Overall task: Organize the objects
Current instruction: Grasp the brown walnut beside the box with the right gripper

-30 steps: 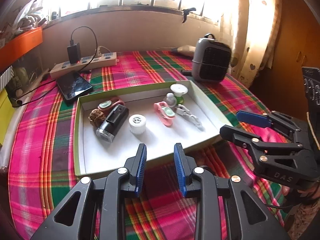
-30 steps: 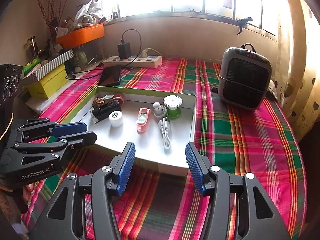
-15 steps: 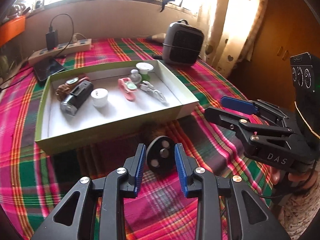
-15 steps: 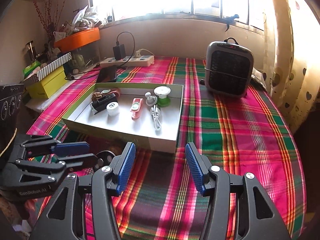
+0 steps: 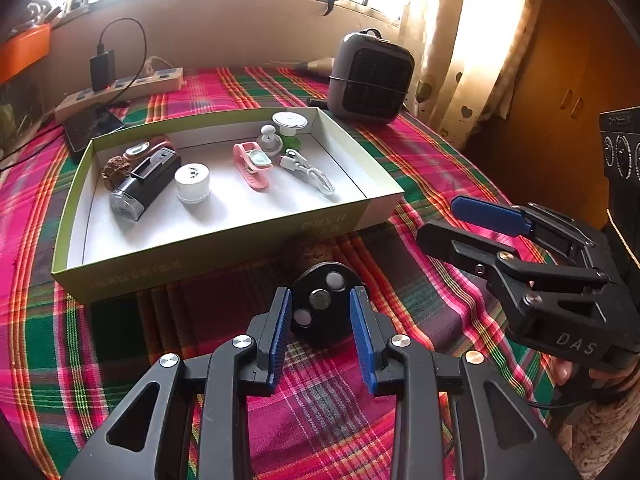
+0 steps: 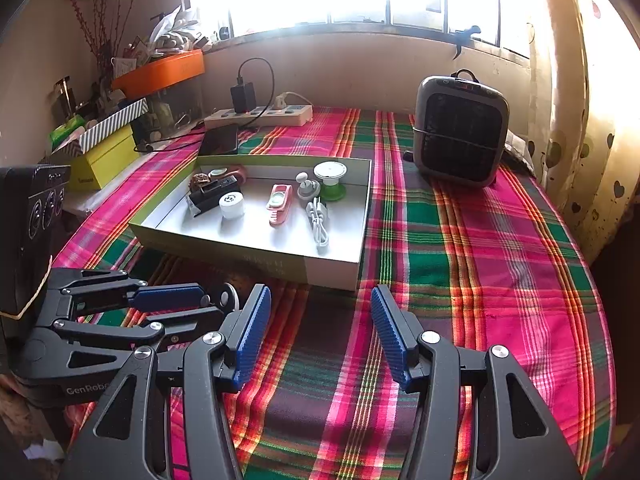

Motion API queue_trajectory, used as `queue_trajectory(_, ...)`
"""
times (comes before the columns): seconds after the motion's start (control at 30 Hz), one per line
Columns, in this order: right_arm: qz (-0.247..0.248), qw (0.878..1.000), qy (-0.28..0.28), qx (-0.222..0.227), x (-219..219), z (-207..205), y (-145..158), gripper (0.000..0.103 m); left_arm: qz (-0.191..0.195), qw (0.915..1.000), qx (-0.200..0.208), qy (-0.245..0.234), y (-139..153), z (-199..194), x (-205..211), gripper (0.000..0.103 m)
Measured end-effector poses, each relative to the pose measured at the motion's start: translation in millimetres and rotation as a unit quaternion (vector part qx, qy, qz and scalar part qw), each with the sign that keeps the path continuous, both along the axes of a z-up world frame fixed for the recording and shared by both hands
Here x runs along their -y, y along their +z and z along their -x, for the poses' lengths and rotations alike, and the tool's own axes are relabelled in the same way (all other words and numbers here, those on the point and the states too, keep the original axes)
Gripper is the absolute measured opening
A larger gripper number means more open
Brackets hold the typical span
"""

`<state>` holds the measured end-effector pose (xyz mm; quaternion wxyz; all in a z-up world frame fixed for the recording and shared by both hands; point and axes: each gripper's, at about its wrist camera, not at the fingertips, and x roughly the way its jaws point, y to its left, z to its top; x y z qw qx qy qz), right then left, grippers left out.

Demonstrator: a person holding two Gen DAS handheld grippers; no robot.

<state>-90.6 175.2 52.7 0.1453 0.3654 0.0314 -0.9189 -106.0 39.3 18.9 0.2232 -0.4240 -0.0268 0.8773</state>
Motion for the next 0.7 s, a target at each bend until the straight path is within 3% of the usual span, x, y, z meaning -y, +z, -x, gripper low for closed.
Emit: queue_trajectory(0.7, 0.004, 1.000, 0.001, 0.008, -0.5, 2.9, -6.5, 0.053, -0.012, 0.9995, 0.028, 0.007, -9.2, 12.7, -7.8, 0.026)
